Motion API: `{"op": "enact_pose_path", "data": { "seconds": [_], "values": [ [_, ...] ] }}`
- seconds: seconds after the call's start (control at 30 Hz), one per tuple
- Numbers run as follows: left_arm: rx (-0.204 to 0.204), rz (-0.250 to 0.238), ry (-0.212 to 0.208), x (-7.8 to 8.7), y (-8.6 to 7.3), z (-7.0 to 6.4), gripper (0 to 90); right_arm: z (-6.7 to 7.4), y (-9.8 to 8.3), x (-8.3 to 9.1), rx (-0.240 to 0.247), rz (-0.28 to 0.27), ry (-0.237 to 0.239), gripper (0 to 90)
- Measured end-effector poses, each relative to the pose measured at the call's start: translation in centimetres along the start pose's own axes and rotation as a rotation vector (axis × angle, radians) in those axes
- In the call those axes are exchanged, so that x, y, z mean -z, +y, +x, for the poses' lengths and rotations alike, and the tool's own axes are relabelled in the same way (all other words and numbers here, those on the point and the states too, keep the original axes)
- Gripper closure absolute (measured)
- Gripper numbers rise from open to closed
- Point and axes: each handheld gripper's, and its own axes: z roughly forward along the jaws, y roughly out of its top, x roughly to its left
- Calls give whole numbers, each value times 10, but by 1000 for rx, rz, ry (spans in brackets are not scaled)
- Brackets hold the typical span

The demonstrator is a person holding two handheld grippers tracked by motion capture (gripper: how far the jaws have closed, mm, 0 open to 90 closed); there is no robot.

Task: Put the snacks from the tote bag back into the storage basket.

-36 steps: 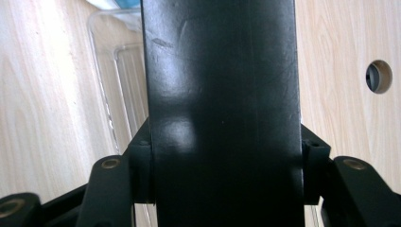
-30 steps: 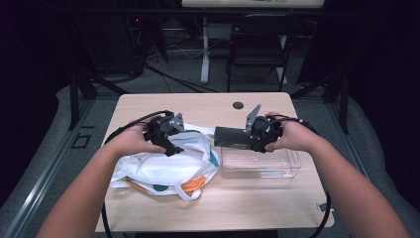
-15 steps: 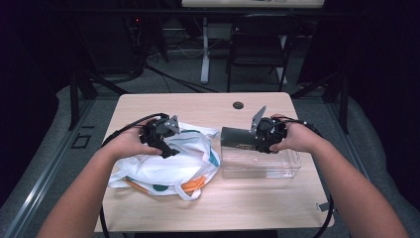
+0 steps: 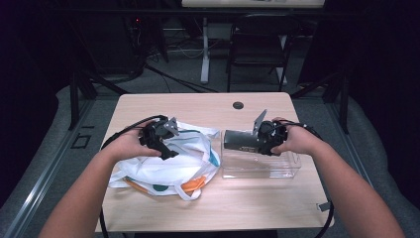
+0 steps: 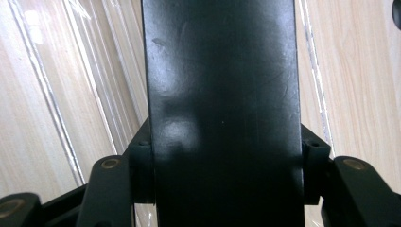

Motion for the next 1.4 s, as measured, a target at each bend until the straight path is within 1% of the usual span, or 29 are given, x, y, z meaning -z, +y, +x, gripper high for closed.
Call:
{"op": "enact_pose_path", "data": {
  "seconds": [0.03, 0.07, 0.1, 0.13, 0.2, 0.23, 0.27, 0.3, 0.33, 0.37, 0.53, 0.57, 0.6, 0.63, 0.7, 0.73, 0.77, 0.8, 0.83, 0.9, 0.97, 1.03, 1.27, 1.37, 1.4],
  "values": [
    [0, 0, 0, -1, 0, 0, 307, 0, 0, -1, -1, 3, 1, 413],
    [-2, 1, -1, -1, 0, 0, 307, -1, 0, -1, 6, 19, 2, 413],
    [1, -1, 1, -2, 0, 0, 307, -1, 0, -3, 9, 15, -4, 413],
    [0, 2, -2, -2, 0, -1, 307, -1, 0, -5, 1, 11, 5, 413],
    [4, 0, -5, -3, -1, -1, 307, -1, 0, -8, -1, 8, 9, 413],
    [2, 0, -2, -3, -1, -1, 307, -1, -1, -10, -5, 11, 8, 413],
    [1, 3, -1, -3, -1, -1, 307, -1, 0, -11, 2, 22, 11, 413],
    [1, 3, -4, -3, -1, 0, 307, -1, -1, -13, -8, 9, 14, 413],
    [1, 2, -4, -3, -2, 0, 307, -1, -2, -15, -11, 15, 15, 413],
    [6, 0, -3, -3, -2, 0, 307, -1, -2, -17, -9, 7, 16, 413],
    [10, 2, -4, -4, -4, 0, 307, -2, -4, -26, -12, 17, 27, 413],
    [15, 2, -4, -4, -4, 0, 307, -2, -4, -27, -19, 18, 27, 413],
    [9, 4, -1, -3, -4, 0, 307, -3, -5, -29, -20, 20, 27, 413],
    [12, 4, -2, -4, -5, 0, 307, -3, -5, -31, -14, 25, 22, 413],
    [12, 3, -2, -4, -5, 0, 307, -4, -6, -33, -29, 19, 26, 413],
    [12, 3, -2, -4, -5, 0, 307, -5, -6, -34, -25, 25, 22, 413],
    [11, 3, -1, -4, -5, 0, 306, -5, -7, -35, -32, 26, 28, 413],
    [8, 5, -1, -4, -5, 0, 306, -6, -7, -36, -30, 30, 28, 413],
    [9, 5, -2, -4, -6, 0, 306, -5, -8, -38, -39, 21, 31, 413],
    [10, 7, 0, -4, -6, 0, 306, -5, -9, -40, -43, 23, 33, 413],
    [13, 5, 3, -4, -7, 0, 306, -6, -8, -41, -34, 39, 30, 413],
    [13, 6, 5, -4, -7, 0, 306, -7, -8, -42, -42, 32, 30, 412],
    [9, 13, -4, -7, -7, -1, 306, -7, -7, -44, -44, 27, 37, 412],
    [16, 11, -8, -8, -7, -1, 306, -7, -6, -45, -33, 40, 37, 411],
    [9, 12, -6, -9, -7, -1, 306, -7, -6, -46, -29, 38, 35, 411]
  ]
}}
